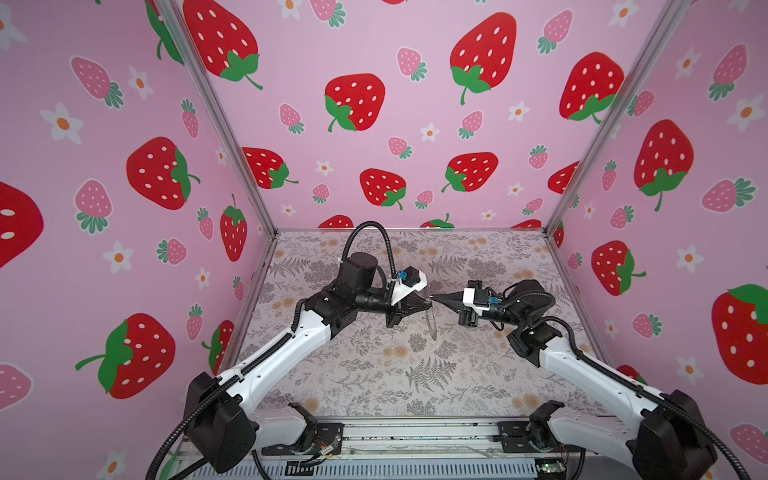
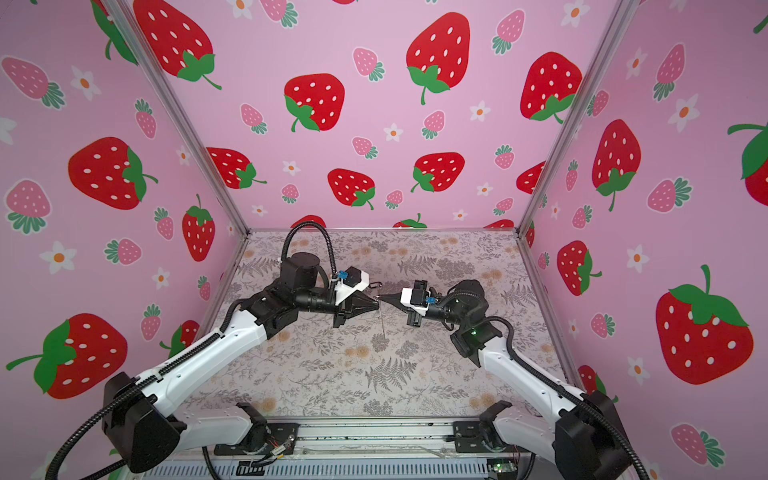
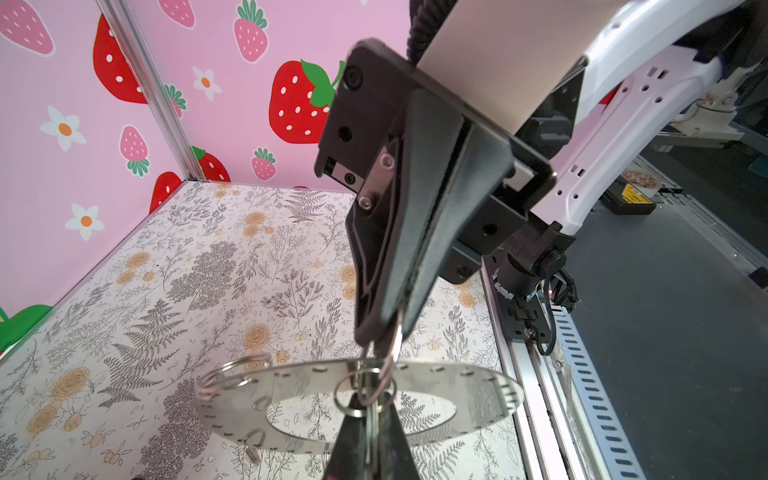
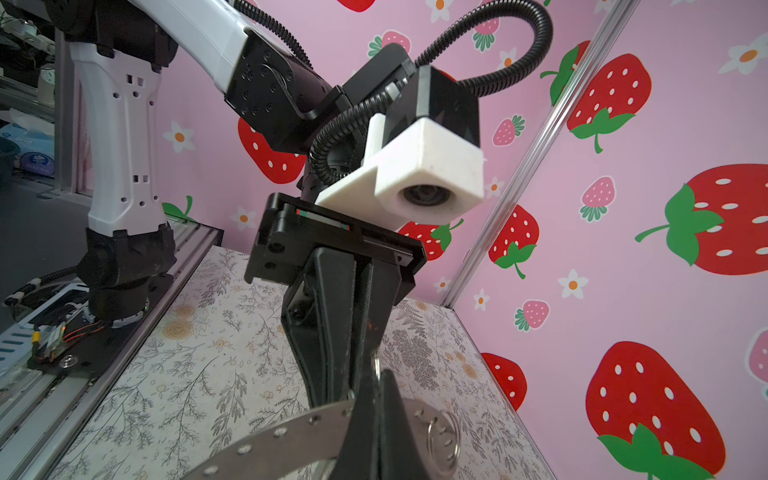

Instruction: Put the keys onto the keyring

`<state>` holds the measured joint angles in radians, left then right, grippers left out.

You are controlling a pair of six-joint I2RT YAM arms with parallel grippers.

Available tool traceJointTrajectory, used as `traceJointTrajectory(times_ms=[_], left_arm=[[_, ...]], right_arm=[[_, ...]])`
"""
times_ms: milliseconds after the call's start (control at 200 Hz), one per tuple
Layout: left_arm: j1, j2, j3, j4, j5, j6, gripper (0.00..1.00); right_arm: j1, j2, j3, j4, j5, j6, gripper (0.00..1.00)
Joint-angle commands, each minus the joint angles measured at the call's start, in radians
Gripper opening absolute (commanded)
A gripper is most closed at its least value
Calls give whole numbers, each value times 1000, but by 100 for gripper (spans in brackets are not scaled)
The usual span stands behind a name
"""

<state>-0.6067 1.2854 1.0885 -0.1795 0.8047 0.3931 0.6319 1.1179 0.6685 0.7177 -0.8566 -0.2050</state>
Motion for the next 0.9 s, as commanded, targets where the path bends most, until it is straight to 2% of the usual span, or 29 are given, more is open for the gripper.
traceJointTrajectory(times_ms=[0,340,535,895], left_arm=[[-20,-5,28,-20,-30,26,2],[-90,47,152,-161,-221,65,0],[-104,44,194,-209,-320,69,0],[-116,14,278,-368,-529,145,0]], right_arm=[[-5,-12,4,87,77,30,0],[0,-6,-32,176,176,107,0],[0,-19,-47,165,191,94,0],[0,-15,-7,-22,155,-15,0]])
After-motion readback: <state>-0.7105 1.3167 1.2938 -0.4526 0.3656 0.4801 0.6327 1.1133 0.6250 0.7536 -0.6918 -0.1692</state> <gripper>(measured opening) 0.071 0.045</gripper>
